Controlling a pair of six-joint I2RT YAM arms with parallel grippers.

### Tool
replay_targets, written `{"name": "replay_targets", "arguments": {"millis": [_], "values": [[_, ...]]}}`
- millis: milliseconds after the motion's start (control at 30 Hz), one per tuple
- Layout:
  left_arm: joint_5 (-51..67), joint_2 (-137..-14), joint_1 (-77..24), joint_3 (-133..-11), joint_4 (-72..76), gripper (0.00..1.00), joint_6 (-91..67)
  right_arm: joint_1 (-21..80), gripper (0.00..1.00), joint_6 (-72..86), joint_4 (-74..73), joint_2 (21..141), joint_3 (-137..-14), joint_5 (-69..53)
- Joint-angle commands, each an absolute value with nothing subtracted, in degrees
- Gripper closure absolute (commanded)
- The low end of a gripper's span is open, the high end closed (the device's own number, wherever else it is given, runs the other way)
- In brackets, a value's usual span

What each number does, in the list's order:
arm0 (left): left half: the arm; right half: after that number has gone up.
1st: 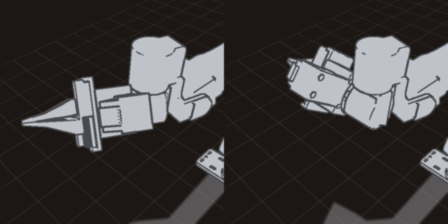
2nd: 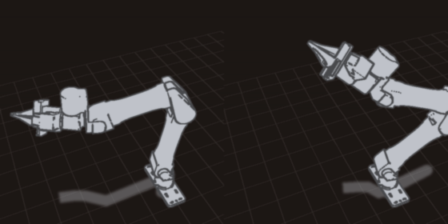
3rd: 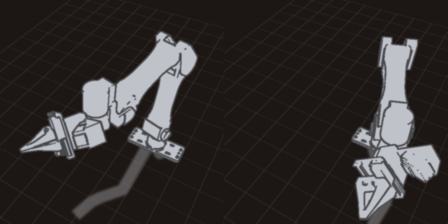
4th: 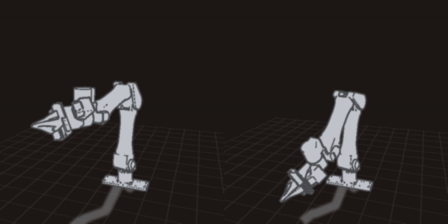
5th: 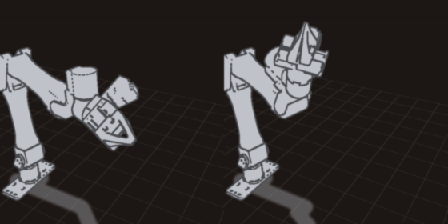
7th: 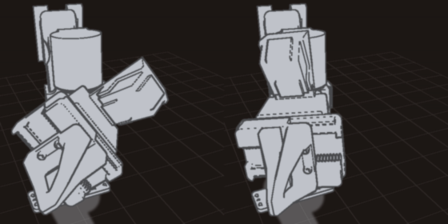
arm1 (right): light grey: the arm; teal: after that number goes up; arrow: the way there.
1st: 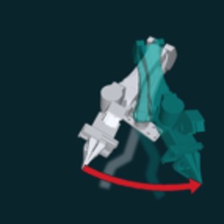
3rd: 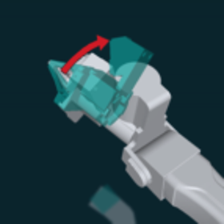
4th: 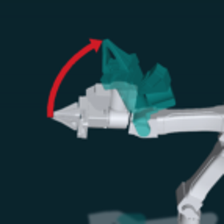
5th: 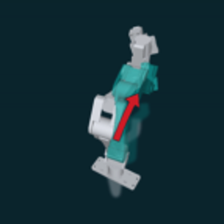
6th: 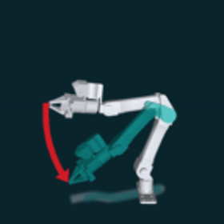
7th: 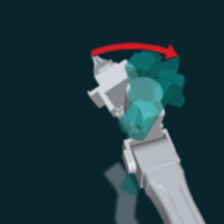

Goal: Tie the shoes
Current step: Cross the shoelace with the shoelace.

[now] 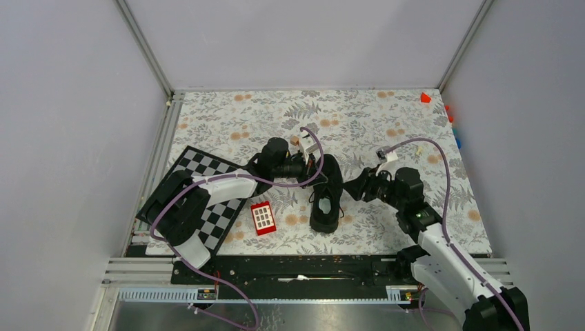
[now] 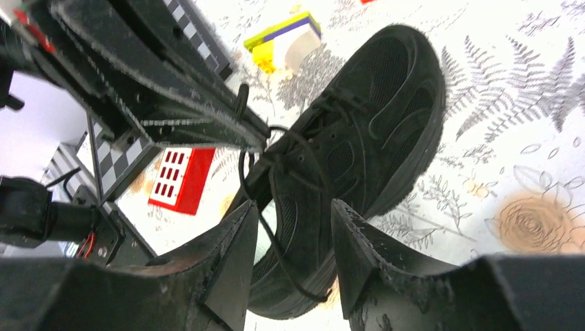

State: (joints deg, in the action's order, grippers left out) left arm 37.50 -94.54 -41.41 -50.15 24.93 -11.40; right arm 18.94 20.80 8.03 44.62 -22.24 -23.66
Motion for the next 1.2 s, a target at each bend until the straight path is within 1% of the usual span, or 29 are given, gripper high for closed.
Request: {"name": "replay_targets", "arguments": {"millis": [0,133,267,567,667,833,967,1033,1167], "values": [[38.5,-92.6,-41.4,-52.3,27.1,1.00,-10.6,18.6,0.50,21.9,6.6,42.1,-18.5,-28.3],[38.7,-92.8,-41.4,-52.4,27.2,1.00,-10.6,18.6,0.49,23.1,8.0,43.4,-17.0,-33.4],[38.6,-93.0,-41.4,-52.2,27.4,1.00,-10.5,18.8,0.49,22.1,7.9,48.1,-18.5,-36.7],[39.0,-93.7,-41.4,-52.1,27.6,1.00,-10.6,19.4,0.51,19.9,8.9,52.5,-21.1,-37.7],[38.9,-93.8,-41.4,-52.0,27.5,1.00,-10.7,19.6,0.55,19.7,9.5,53.4,-21.3,-37.7],[39.0,-94.1,-41.4,-52.3,27.5,1.00,-10.7,19.7,0.64,19.2,10.4,56.2,-21.6,-38.2],[39.1,-93.9,-41.5,-52.7,27.0,1.00,-10.6,19.9,0.66,19.1,10.5,57.1,-22.0,-38.6],[39.0,-93.7,-41.5,-52.5,26.9,1.00,-10.5,19.9,0.72,18.7,9.9,56.7,-22.2,-38.6],[38.9,-93.5,-41.5,-52.1,26.9,1.00,-10.3,19.9,0.89,18.8,8.9,54.9,-22.6,-38.1]]}}
